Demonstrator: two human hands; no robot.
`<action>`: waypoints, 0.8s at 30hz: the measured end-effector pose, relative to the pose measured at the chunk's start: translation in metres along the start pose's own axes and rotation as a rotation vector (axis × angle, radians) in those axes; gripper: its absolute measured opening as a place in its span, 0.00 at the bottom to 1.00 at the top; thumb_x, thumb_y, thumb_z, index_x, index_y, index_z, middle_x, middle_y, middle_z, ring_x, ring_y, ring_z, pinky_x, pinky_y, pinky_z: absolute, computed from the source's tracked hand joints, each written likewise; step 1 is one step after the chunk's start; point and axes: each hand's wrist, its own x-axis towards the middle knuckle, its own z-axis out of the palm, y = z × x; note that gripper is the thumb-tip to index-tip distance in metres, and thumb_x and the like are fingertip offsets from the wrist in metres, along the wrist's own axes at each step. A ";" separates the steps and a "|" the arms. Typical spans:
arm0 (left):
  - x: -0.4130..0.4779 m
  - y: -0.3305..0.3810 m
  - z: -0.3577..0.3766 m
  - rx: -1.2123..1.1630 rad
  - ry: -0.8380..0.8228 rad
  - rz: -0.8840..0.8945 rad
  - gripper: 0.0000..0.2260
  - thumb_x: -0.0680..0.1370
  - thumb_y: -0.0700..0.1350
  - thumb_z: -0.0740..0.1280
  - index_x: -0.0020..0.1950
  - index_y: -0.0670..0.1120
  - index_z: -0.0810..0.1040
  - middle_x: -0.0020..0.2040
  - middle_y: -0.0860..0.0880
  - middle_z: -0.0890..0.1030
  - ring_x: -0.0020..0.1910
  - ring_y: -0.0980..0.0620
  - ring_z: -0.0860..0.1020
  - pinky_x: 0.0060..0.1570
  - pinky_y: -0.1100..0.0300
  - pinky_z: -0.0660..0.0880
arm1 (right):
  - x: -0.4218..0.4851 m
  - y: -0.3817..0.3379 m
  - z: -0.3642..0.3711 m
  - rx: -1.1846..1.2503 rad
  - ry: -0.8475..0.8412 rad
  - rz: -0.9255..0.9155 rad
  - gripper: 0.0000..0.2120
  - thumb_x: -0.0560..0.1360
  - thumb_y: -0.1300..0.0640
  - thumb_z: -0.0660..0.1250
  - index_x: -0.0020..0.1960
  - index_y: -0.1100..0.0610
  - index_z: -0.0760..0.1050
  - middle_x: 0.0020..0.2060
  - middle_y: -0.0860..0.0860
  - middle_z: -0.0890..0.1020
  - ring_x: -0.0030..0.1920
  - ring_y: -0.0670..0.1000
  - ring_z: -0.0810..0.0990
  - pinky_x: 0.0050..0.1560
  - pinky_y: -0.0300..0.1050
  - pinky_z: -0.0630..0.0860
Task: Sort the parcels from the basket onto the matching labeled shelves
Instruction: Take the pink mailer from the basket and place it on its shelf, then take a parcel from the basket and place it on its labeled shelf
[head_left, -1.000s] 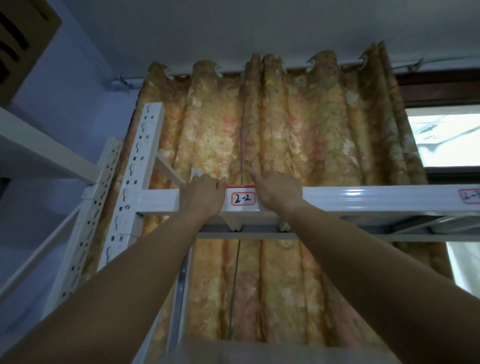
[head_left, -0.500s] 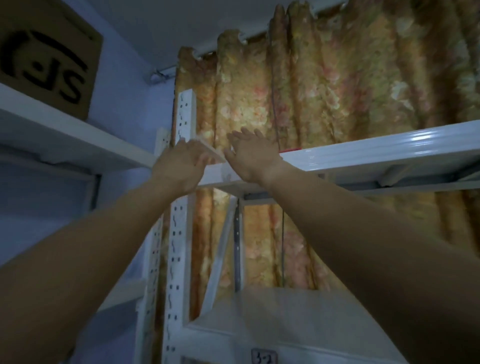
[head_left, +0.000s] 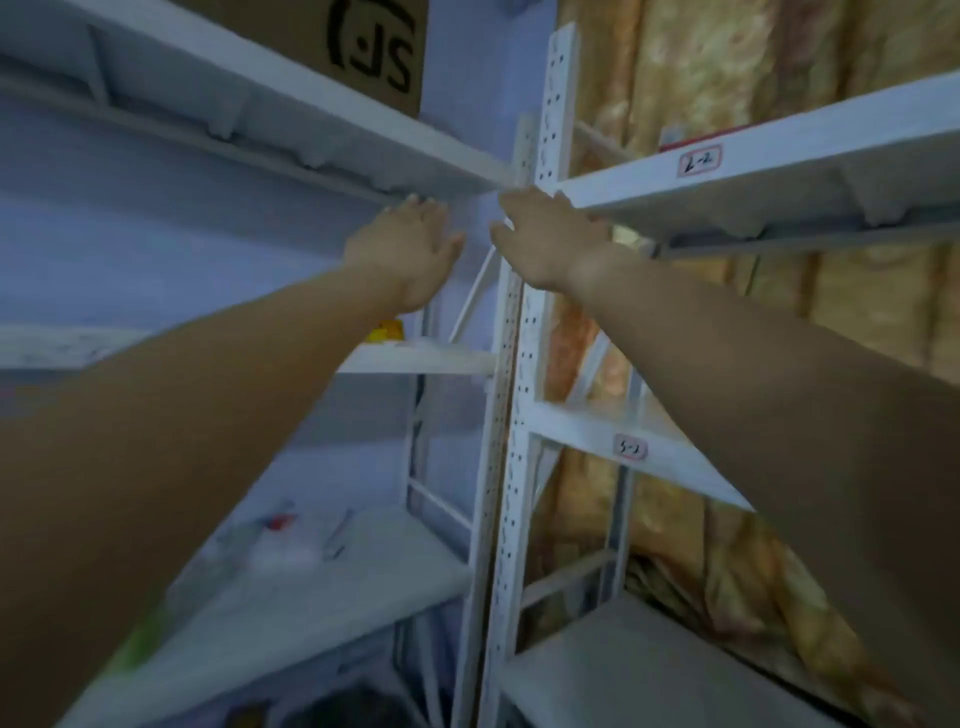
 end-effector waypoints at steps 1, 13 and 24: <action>-0.024 -0.010 0.008 0.034 -0.070 -0.032 0.25 0.83 0.53 0.46 0.78 0.43 0.48 0.79 0.47 0.48 0.78 0.50 0.47 0.74 0.54 0.46 | -0.015 -0.015 0.019 0.058 -0.045 -0.020 0.23 0.84 0.53 0.48 0.76 0.62 0.57 0.75 0.60 0.61 0.75 0.60 0.58 0.75 0.52 0.54; -0.403 -0.128 0.164 0.260 -0.848 -0.243 0.27 0.82 0.54 0.43 0.77 0.43 0.43 0.79 0.46 0.42 0.78 0.50 0.42 0.76 0.53 0.42 | -0.323 -0.186 0.298 0.465 -0.844 -0.109 0.27 0.84 0.49 0.46 0.79 0.59 0.48 0.79 0.53 0.50 0.79 0.51 0.46 0.78 0.48 0.42; -0.552 -0.211 0.201 0.167 -1.107 -0.398 0.27 0.82 0.54 0.44 0.77 0.43 0.43 0.79 0.46 0.45 0.78 0.50 0.43 0.76 0.52 0.43 | -0.404 -0.289 0.402 0.503 -1.165 -0.035 0.27 0.84 0.48 0.46 0.79 0.58 0.48 0.79 0.51 0.50 0.79 0.50 0.46 0.78 0.48 0.42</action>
